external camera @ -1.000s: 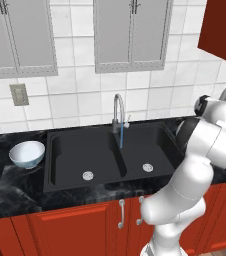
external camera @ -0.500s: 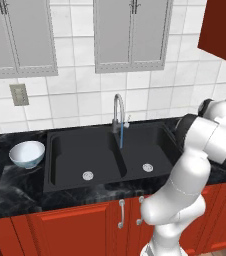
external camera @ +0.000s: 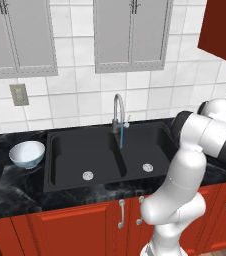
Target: Rinse each bowl for a few seconds and place them down in the sink or on the counter.
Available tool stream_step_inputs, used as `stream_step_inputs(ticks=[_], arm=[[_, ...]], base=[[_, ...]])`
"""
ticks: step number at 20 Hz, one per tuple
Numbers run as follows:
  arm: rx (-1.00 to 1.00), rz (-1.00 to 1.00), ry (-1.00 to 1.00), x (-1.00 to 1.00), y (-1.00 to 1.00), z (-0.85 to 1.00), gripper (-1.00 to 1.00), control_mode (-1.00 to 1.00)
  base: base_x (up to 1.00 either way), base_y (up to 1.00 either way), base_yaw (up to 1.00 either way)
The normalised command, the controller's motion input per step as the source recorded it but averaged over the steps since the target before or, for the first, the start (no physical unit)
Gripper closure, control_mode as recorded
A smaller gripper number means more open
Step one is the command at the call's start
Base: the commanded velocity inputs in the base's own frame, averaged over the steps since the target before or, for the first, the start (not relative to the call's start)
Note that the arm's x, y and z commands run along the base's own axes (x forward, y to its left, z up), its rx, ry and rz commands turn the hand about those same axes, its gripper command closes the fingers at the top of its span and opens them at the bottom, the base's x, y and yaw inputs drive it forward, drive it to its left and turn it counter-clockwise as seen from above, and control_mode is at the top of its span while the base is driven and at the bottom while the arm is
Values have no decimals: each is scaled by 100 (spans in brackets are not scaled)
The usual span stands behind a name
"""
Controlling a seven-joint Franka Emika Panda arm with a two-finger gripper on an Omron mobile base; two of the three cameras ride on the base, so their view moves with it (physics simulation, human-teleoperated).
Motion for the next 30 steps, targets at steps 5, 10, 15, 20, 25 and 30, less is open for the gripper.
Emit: stream_step_inputs(ticks=[5,10,15,20,25,30], arm=[[1,-11,9,0,-5,-16,100,-100],[4,-10,5,0,-5,-20,100,-100],[5,-10,3,0,-5,-22,100,-100],[7,-8,0,0,-6,-22,100,-100],[7,-7,0,0,-3,-24,100,-100],[3,-9,1,0,3,-16,-100,-100]], base=[[0,0,0],[0,0,0],[0,0,0],[0,0,0],[0,0,0],[0,0,0]])
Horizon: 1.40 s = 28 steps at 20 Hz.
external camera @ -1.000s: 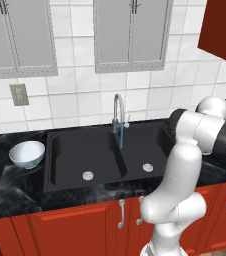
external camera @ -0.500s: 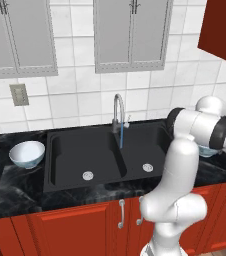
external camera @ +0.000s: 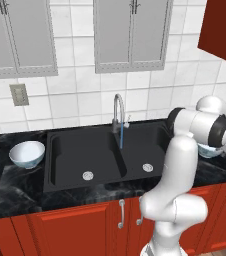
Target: Rinse each bowl for a few seconds and place them down in the sink or on the counter.
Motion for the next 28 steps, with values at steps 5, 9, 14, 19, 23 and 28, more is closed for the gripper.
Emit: stream_step_inputs(ticks=[5,9,14,19,23,28], arm=[[0,-4,0,0,0,3,-100,-100],[0,-2,-2,-6,0,15,-100,-100],[-3,-3,-6,-15,11,41,-100,-100],[-10,-2,-12,-36,28,69,-100,-100],[-24,0,-16,-37,91,62,-100,-100],[-29,0,-17,-36,92,59,-100,-100]], base=[[0,0,0],[0,0,0],[0,0,0],[0,0,0],[0,0,0],[0,0,0]])
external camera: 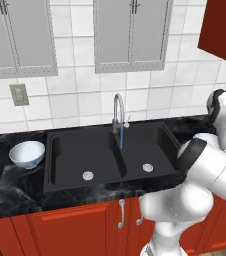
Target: Rinse each bowl for a few seconds and place them down in the sink or on the counter.
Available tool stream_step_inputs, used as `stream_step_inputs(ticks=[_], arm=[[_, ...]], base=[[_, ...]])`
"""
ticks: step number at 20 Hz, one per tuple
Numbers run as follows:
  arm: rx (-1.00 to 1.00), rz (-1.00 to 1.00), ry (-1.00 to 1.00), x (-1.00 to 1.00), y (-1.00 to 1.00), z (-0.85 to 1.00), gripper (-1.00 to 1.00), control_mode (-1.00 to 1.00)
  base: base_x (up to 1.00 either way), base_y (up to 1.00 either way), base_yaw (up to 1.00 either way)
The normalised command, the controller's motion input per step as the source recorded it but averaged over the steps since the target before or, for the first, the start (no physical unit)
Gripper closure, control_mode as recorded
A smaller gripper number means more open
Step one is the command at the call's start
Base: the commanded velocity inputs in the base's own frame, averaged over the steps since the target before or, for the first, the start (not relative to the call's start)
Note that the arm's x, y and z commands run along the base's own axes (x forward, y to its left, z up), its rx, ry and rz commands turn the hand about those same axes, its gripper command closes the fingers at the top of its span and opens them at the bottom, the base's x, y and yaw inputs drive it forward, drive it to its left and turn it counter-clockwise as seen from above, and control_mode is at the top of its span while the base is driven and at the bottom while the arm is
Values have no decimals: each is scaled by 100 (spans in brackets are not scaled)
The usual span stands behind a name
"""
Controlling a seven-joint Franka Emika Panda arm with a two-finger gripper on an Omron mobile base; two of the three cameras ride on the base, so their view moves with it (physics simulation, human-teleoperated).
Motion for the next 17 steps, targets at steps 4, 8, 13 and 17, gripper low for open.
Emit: stream_step_inputs(ticks=[4,8,13,17], arm=[[-31,1,-16,-28,89,62,-100,-100],[-30,7,-17,-37,63,78,-100,-100],[-24,11,-15,-46,26,96,-100,-100],[-16,11,-8,-42,2,100,-100,-100]], base=[[0,0,0],[0,0,0],[0,0,0],[0,0,0]])
